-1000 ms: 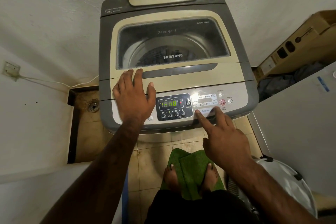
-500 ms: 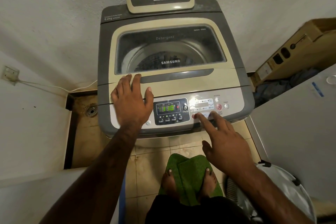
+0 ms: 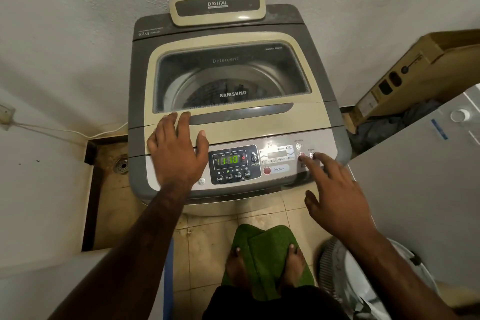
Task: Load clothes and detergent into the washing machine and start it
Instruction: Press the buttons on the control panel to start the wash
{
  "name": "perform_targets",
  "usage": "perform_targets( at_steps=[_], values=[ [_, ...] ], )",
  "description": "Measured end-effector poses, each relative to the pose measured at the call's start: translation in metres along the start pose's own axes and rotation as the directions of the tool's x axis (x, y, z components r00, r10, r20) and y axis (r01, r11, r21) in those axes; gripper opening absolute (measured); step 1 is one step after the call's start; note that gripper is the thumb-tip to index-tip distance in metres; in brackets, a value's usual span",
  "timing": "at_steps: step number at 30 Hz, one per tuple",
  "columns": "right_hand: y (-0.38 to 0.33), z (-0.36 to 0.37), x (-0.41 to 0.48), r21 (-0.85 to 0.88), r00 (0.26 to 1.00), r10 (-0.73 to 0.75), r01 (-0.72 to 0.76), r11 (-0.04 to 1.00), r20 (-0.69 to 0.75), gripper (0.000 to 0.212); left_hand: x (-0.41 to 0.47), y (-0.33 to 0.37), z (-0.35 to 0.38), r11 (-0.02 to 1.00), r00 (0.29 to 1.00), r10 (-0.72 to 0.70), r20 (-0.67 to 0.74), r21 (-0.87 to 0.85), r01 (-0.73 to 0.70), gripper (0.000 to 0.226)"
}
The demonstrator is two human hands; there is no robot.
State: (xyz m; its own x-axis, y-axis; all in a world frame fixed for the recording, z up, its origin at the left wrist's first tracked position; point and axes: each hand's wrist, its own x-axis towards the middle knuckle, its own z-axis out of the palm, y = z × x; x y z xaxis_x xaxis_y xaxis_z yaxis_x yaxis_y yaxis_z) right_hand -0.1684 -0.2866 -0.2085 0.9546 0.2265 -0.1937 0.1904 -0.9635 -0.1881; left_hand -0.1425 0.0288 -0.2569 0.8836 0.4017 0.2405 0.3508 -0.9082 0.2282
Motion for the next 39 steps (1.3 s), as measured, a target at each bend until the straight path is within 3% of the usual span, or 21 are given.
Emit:
perform_targets(
  at_steps=[15, 29, 39],
  values=[
    [0.000, 0.006, 0.004, -0.059, 1.000, 0.017, -0.019, 0.998, -0.026, 0.082, 0.000, 0.001, 0.000, 1.000, 1.000, -0.002, -0.003, 0.001, 0.002, 0.056],
    [0.004, 0.007, 0.000, -0.108, 0.999, -0.035, 0.038, 0.993, 0.029, 0.093, -0.001, 0.002, -0.004, 1.000, 1.000, -0.004, 0.009, 0.006, 0.004, 0.055],
    [0.005, -0.003, 0.002, -0.115, 0.997, -0.069, 0.073, 0.991, 0.038, 0.088, -0.002, 0.004, -0.007, 0.997, 0.997, 0.038, 0.066, 0.060, -0.042, 0.056]
  ],
)
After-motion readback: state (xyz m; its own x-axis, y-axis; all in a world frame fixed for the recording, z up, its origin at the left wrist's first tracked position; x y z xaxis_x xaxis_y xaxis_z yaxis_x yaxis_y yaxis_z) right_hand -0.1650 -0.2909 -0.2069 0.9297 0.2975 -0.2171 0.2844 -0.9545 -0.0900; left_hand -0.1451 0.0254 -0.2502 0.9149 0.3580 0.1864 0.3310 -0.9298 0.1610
